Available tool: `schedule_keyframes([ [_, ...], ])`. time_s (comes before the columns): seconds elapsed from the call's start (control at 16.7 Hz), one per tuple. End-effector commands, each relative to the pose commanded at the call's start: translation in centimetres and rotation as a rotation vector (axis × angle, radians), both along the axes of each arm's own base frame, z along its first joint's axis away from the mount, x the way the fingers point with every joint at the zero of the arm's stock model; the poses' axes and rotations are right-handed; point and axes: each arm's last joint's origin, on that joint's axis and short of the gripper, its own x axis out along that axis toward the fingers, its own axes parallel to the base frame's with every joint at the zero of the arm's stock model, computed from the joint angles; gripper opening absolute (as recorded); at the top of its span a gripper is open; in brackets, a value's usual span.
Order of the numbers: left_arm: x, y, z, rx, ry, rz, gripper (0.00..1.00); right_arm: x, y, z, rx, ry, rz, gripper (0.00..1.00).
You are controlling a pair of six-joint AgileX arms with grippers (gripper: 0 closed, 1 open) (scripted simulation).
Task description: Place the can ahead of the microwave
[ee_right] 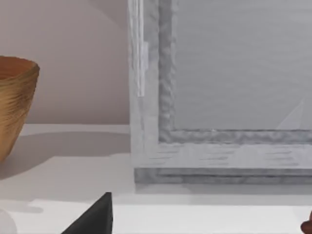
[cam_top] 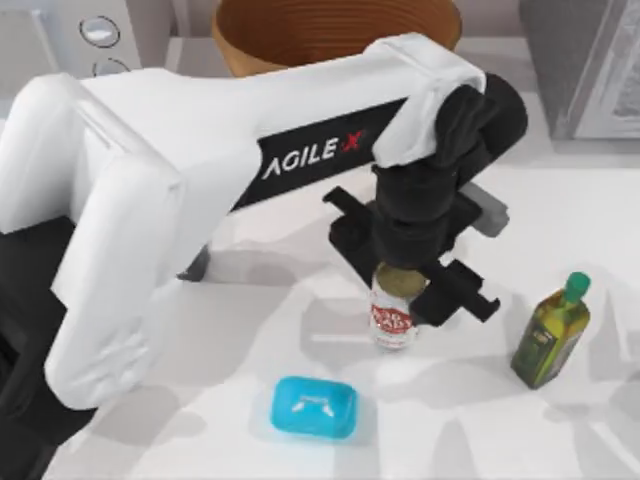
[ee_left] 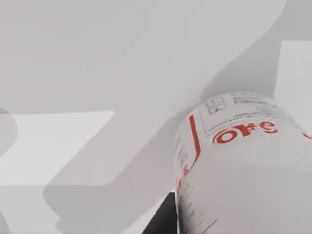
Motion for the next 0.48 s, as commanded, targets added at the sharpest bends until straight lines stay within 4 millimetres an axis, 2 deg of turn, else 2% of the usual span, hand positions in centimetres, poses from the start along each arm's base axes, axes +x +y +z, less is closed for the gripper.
schedule_keyframes([
  [0.18,-2.6,-0.7,3.4,-0.042,0.026,-0.095,0.00,0.0,0.0,0.0,0.000,0.000,0.000,1.00],
  [0.3,-4.0,-0.5,5.4,-0.034,0.046,-0.133,0.00,0.0,0.0,0.0,0.000,0.000,0.000,1.00],
  [0.48,-4.3,-0.1,6.4,0.005,0.059,-0.123,0.00,0.0,0.0,0.0,0.000,0.000,0.000,1.00],
])
